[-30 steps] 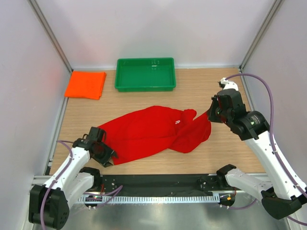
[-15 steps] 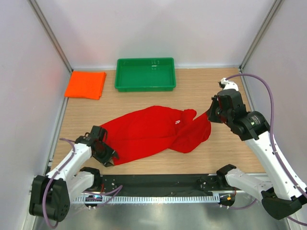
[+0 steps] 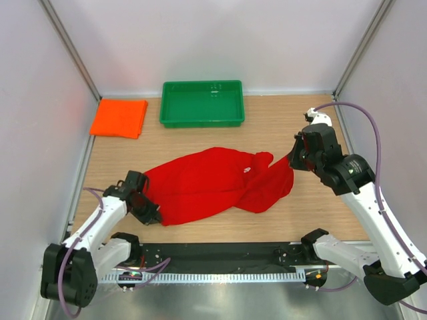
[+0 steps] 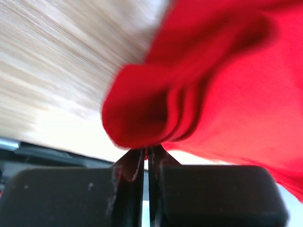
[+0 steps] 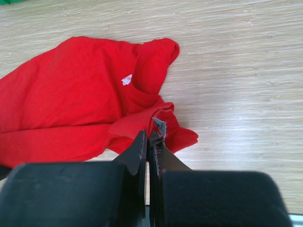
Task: Fold and stack the t-shirts
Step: Flatten the tshirt out
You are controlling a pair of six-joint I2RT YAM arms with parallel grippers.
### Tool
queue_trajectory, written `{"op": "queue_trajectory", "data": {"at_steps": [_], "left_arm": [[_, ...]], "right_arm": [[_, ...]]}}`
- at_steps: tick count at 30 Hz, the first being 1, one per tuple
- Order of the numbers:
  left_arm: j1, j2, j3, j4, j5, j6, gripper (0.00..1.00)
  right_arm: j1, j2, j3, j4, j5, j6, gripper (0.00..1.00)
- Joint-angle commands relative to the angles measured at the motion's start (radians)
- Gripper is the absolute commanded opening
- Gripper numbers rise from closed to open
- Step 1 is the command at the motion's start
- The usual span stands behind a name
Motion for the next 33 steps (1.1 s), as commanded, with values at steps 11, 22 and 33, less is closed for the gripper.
{"op": "queue_trajectory", "data": {"at_steps": [11, 22, 33], "left_arm": [[-0.002, -0.205, 0.716, -0.219, -0.036, 0.112, 0.00], [-0.002, -0.079, 1.368, -0.294, -0.216, 0.273, 0.00], [-0.002, -0.073, 1.835, -0.243, -0.224, 0.371, 0.00]], "right_arm": [[-0.002, 0.098, 0.402, 0.108, 0.389, -0.082, 0.01], [-0.002, 0.045, 0.822, 0.423, 0.375, -0.338, 0.01], [-0.007, -0.057, 1.048, 0.418, 0.015, -0.373, 0.01]]}}
